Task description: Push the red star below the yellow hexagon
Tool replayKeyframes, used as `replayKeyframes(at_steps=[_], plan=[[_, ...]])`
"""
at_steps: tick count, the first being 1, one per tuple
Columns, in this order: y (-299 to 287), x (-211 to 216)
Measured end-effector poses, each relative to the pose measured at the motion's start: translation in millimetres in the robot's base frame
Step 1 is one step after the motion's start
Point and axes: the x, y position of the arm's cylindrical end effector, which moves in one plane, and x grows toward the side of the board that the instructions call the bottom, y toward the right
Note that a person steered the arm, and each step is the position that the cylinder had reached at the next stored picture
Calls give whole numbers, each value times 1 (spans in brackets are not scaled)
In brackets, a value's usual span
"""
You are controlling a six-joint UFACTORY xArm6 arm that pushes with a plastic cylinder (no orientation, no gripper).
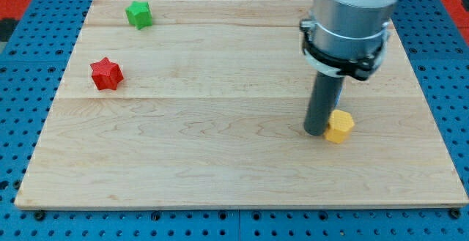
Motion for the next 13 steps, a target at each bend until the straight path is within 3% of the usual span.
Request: replayKeyframes(at_steps=[1, 3, 4, 5, 7, 10, 11, 12, 13], plan=[[-79, 1], [-342, -61], [-423, -82], [-372, -113], [-209, -115], [-176, -115], [-158, -133], [-126, -117], [-94, -66]])
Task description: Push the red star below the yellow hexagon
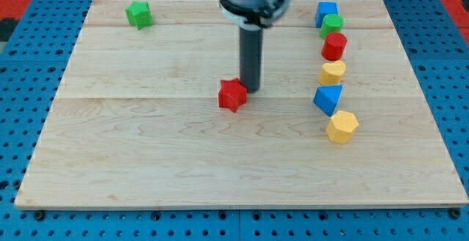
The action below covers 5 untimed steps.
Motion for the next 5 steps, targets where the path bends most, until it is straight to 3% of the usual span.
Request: replayKeyframes(at_steps=[1, 2, 3, 4, 5], plan=[[7, -44], [-33, -44], [-41, 3], [7, 39], [-21, -5]])
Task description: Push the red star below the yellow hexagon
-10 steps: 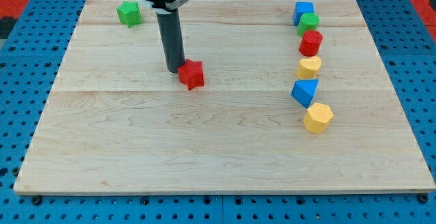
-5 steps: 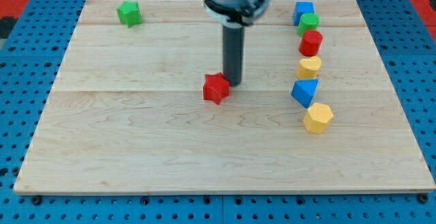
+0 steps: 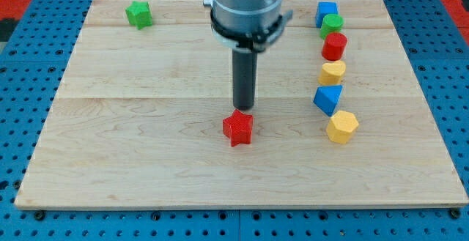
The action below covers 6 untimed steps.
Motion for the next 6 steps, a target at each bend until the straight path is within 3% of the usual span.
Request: replayKeyframes(at_steps=[1, 2, 3, 4, 5, 6], plan=[[-18, 6], [-40, 49], [-25, 71], [47, 105], [45, 105], [24, 65]])
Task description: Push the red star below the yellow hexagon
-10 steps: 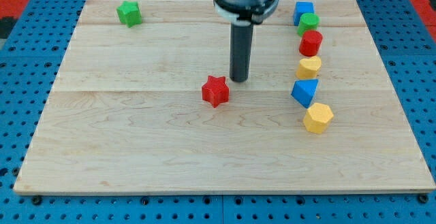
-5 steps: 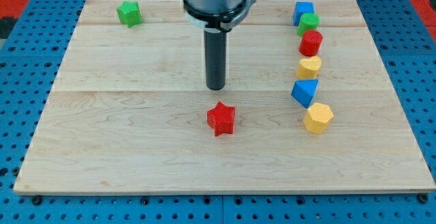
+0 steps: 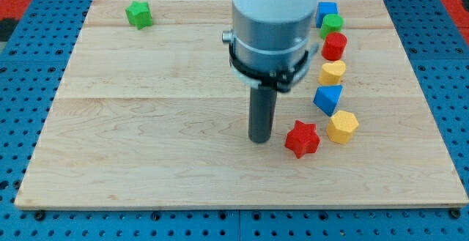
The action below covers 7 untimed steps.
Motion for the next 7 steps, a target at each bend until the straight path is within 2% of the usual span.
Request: replayKeyframes(at_steps=[1, 2, 3, 4, 5, 6, 7], plan=[[37, 1], [52, 34], [45, 46], [92, 55], [64, 56], [-25, 25], [-77, -55]])
